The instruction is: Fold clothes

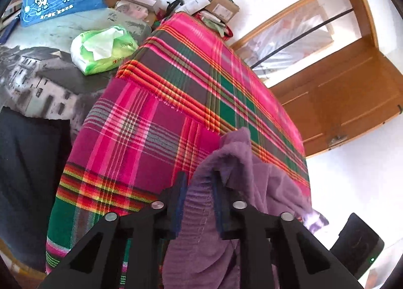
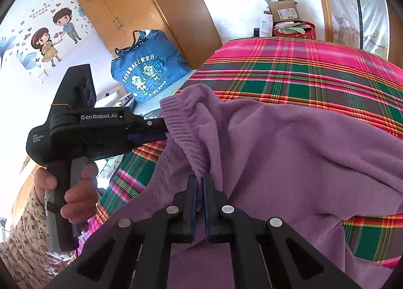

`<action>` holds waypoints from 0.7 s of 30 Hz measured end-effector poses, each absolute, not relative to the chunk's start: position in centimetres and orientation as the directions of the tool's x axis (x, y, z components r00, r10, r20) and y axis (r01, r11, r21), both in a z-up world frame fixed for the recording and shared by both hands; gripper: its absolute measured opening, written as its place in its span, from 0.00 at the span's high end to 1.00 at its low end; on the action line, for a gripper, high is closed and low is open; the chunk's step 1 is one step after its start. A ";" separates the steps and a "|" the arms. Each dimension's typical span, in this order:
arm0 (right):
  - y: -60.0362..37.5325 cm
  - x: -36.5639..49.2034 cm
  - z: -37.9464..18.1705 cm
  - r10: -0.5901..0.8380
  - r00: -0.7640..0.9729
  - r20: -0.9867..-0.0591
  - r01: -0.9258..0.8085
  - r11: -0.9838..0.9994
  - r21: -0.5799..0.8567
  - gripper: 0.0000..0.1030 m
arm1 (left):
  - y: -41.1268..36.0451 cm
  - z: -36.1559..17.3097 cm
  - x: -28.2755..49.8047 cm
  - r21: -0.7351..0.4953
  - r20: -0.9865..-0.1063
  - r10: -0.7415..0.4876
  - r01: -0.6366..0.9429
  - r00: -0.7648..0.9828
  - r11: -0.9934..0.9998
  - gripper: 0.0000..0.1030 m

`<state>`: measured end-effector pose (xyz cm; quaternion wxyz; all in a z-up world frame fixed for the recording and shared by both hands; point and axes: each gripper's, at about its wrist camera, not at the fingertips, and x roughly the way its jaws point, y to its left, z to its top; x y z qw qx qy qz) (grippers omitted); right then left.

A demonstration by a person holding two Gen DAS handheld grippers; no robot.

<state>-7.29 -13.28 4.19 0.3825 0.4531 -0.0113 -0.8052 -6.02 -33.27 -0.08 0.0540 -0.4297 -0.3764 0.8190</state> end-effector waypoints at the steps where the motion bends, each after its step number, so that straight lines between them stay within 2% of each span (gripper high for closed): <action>1: -13.3 -7.3 4.2 -0.625 -0.296 -0.722 0.605 -0.708 0.364 0.95 | -33.3 -0.2 -6.2 -0.670 -0.659 0.423 0.230 -0.622 -0.706 0.82; 7: -13.3 -7.2 4.0 -0.620 -0.295 -0.727 0.603 -0.711 0.362 0.95 | -32.5 -0.8 -7.0 -0.683 -0.659 0.470 0.205 -0.588 -0.701 0.83; 10: -13.4 -7.1 4.0 -0.619 -0.294 -0.728 0.603 -0.711 0.361 0.95 | -32.0 -0.5 -7.2 -0.670 -0.663 0.473 0.179 -0.580 -0.720 0.91; 17: -13.3 -7.3 3.9 -0.619 -0.292 -0.729 0.598 -0.713 0.366 0.95 | -32.2 -0.4 -6.6 -0.725 -0.618 0.543 0.145 -0.569 -0.673 0.92; 21: -13.3 -7.2 4.0 -0.618 -0.293 -0.729 0.598 -0.714 0.365 0.95 | -31.6 -1.2 -6.9 -0.744 -0.615 0.593 0.135 -0.520 -0.654 0.73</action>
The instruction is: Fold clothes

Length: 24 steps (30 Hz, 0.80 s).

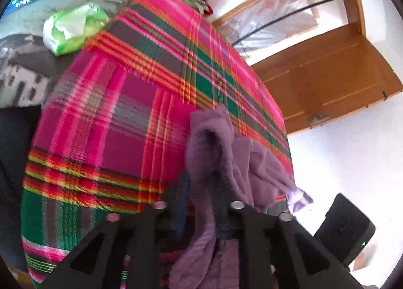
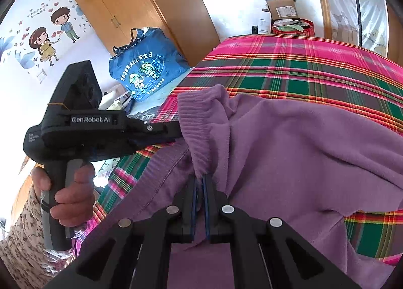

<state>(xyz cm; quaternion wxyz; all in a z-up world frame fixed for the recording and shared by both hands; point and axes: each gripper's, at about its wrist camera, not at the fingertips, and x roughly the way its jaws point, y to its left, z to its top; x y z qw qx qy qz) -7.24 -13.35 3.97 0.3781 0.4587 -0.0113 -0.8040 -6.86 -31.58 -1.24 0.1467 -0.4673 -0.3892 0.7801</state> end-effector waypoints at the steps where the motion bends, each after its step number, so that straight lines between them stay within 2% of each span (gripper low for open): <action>1: -13.3 -7.2 4.0 -0.618 -0.294 -0.729 0.597 -0.714 0.365 0.95 | -31.3 -1.4 -6.9 -0.747 -0.614 0.601 0.132 -0.511 -0.652 0.73; 11: -12.9 -7.1 3.8 -0.621 -0.290 -0.728 0.587 -0.716 0.377 0.95 | -29.9 -1.4 -7.2 -0.718 -0.656 0.584 0.157 -0.478 -0.678 0.75; 12: -12.9 -7.1 3.8 -0.621 -0.290 -0.728 0.587 -0.716 0.378 0.95 | -29.9 -1.1 -7.1 -0.704 -0.666 0.566 0.158 -0.486 -0.692 0.81; 15: -13.1 -7.0 4.0 -0.624 -0.292 -0.725 0.589 -0.714 0.378 0.95 | -30.9 -0.2 -6.5 -0.649 -0.703 0.471 0.208 -0.534 -0.732 0.90; 19: -13.4 -6.8 4.2 -0.630 -0.291 -0.720 0.596 -0.708 0.378 0.95 | -33.1 0.8 -5.4 -0.547 -0.746 0.290 0.304 -0.600 -0.780 0.92; 24: -14.1 -6.7 4.3 -0.637 -0.281 -0.718 0.609 -0.696 0.380 0.95 | -35.5 0.8 -4.5 -0.528 -0.754 0.202 0.394 -0.626 -0.753 0.94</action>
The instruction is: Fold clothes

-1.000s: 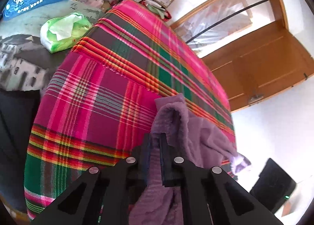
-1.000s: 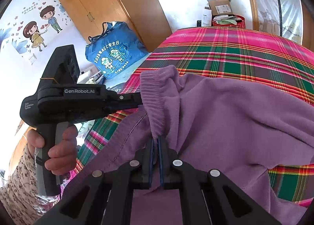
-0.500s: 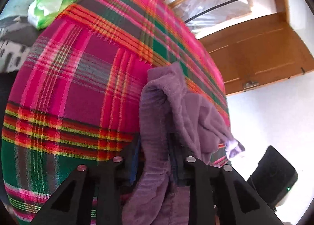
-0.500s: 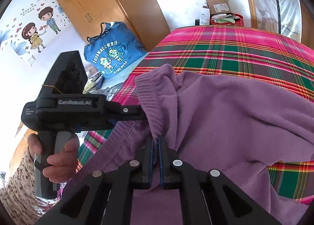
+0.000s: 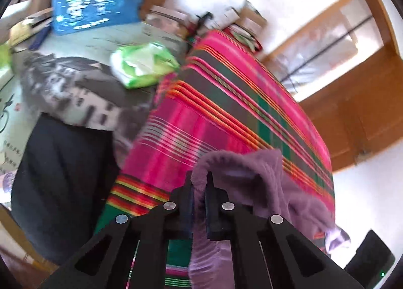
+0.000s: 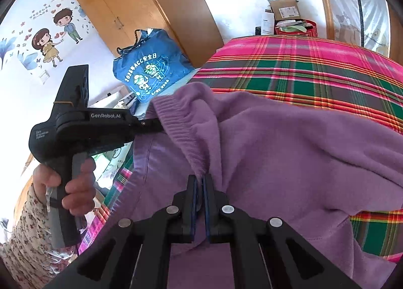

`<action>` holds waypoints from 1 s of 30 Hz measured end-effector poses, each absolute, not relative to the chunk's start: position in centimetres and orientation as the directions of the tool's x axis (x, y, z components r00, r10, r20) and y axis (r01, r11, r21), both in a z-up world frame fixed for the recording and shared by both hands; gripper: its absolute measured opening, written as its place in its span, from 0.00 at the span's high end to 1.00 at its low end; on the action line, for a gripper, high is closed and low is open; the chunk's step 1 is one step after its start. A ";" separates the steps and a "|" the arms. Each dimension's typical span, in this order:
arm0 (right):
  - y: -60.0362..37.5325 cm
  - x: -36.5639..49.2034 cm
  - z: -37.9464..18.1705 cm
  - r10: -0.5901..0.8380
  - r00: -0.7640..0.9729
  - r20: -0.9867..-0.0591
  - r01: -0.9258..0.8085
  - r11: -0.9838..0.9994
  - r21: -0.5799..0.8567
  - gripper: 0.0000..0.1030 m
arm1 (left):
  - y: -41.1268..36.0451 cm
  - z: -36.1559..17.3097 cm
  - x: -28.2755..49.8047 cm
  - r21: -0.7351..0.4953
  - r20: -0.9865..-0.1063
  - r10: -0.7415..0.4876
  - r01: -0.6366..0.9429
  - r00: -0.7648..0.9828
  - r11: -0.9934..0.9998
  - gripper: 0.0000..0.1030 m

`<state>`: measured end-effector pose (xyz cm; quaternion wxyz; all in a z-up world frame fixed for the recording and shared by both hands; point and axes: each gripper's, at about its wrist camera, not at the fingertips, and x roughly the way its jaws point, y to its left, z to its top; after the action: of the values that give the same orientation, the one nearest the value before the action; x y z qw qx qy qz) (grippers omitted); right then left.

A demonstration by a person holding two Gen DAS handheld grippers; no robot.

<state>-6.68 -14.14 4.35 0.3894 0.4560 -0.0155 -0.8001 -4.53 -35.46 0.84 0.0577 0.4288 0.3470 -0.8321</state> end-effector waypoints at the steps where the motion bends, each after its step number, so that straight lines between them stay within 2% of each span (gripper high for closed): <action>1: -14.5 -6.6 4.4 -0.638 -0.280 -0.718 0.615 -0.693 0.376 0.95 | -35.7 0.8 -4.4 -0.520 -0.758 0.189 0.403 -0.624 -0.753 0.94; 5: -15.7 -6.5 4.6 -0.641 -0.270 -0.718 0.635 -0.679 0.368 0.95 | -37.4 -0.7 -4.1 -0.538 -0.767 0.216 0.423 -0.604 -0.729 0.96; 11: -17.8 -6.1 4.6 -0.657 -0.231 -0.718 0.666 -0.644 0.376 0.95 | -37.1 -1.2 -3.7 -0.568 -0.755 0.266 0.395 -0.599 -0.722 0.93; 18: -20.8 -6.2 4.8 -0.672 -0.191 -0.715 0.709 -0.599 0.373 0.95 | -37.8 -0.3 0.3 -0.619 -0.725 0.304 0.391 -0.618 -0.681 0.75; 22: -23.2 -6.4 4.7 -0.670 -0.154 -0.726 0.722 -0.578 0.381 0.95 | -38.2 -0.1 5.0 -0.650 -0.703 0.310 0.401 -0.640 -0.645 0.74; 23: -23.9 -6.4 4.5 -0.665 -0.142 -0.733 0.727 -0.573 0.379 0.95 | -38.1 -0.2 6.3 -0.662 -0.696 0.317 0.404 -0.644 -0.632 0.72; 24: -24.3 -6.3 4.3 -0.658 -0.139 -0.740 0.729 -0.573 0.373 0.95 | -37.9 -0.4 7.6 -0.673 -0.689 0.323 0.408 -0.649 -0.617 0.66; 26: -25.2 -5.8 3.9 -0.645 -0.141 -0.751 0.744 -0.569 0.350 0.95 | -37.3 -1.0 10.1 -0.693 -0.679 0.339 0.416 -0.651 -0.589 0.64; 28: -25.6 -5.6 3.7 -0.640 -0.139 -0.756 0.745 -0.570 0.346 0.92 | -36.4 -1.7 12.5 -0.724 -0.659 0.362 0.424 -0.660 -0.545 0.64; 30: -26.1 -5.6 3.4 -0.653 -0.099 -0.751 0.738 -0.555 0.385 0.85 | -35.6 -2.2 14.2 -0.751 -0.639 0.381 0.435 -0.668 -0.497 0.64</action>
<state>-5.60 -26.13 3.41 0.4697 0.4795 0.0443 -0.7399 14.24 -35.61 -2.19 0.0176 0.4071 0.5012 -0.7634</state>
